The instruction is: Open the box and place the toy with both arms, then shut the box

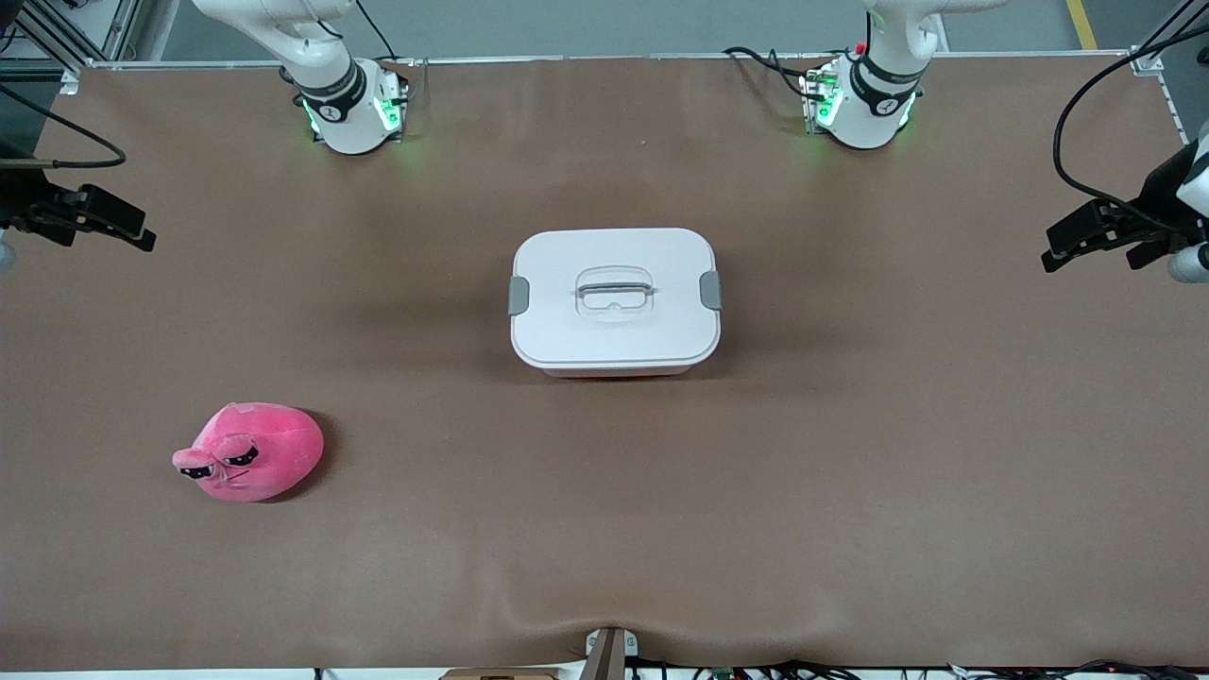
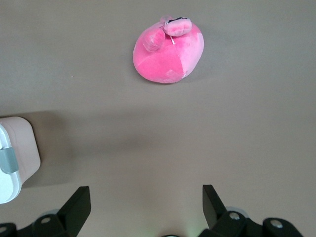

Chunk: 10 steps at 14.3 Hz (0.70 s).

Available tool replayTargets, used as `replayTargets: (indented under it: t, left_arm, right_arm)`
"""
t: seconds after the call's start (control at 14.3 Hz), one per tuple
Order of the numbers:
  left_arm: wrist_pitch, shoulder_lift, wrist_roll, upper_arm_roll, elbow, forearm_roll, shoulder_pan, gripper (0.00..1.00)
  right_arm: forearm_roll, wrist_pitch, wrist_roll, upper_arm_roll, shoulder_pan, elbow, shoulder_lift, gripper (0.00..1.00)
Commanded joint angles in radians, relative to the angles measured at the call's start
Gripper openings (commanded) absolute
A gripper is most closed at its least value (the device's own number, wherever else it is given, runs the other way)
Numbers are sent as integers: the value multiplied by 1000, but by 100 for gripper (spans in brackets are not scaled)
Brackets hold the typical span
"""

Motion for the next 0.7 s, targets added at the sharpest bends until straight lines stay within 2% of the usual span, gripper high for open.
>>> replayTargets:
  t: [0.0,0.63]
  left_arm:
    - [-19,16,11,3,33,-7,-2,100]
    - [-19,41,13,6,50,-4,4,100]
  right_arm:
    - [16,-9,-3,4,-5,22,8,100]
    - [16,-10,-3,4,0,20,8,100]
